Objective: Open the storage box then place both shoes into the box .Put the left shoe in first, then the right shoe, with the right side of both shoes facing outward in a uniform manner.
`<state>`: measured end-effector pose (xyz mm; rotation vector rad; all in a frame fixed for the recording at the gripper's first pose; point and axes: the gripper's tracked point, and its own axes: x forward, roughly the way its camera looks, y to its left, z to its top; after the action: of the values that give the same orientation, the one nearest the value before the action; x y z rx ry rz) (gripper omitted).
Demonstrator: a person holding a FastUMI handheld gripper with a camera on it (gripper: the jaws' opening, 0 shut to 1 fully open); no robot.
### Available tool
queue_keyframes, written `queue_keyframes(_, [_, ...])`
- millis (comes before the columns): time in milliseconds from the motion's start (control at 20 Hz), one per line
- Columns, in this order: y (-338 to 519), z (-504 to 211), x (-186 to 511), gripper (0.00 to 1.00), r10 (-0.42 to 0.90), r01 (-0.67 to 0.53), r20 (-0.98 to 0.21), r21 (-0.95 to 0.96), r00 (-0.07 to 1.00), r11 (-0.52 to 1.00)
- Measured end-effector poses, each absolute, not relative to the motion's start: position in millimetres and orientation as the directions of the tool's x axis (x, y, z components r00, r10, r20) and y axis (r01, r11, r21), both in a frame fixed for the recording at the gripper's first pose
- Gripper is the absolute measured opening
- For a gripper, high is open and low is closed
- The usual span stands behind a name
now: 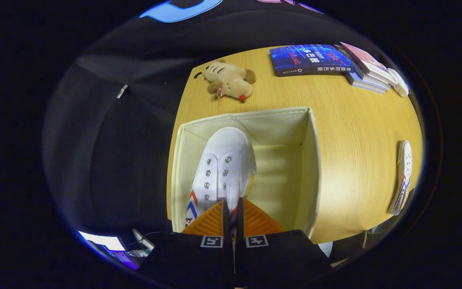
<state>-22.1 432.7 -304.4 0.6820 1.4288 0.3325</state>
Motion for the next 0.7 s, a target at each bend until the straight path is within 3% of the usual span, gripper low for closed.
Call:
queue_keyframes(300, [456, -319, -29, 0.06, 0.645, 0.177, -0.754, 0.657, 0.122, 0.733])
queue_keyframes(350, [461, -311, -28, 0.21, 0.68, 0.188, -0.722, 0.691, 0.129, 0.698])
queue_keyframes(400, [464, -306, -26, 0.28, 0.697, 0.182, -0.702, 0.711, 0.145, 0.679])
queue_keyframes(650, [441, -265, -13, 0.91, 0.743, 0.02, -0.634, 0.763, 0.216, 0.646])
queue_keyframes(700, [433, -256, -12, 0.92, 0.751, -0.006, -0.617, 0.772, 0.236, 0.636])
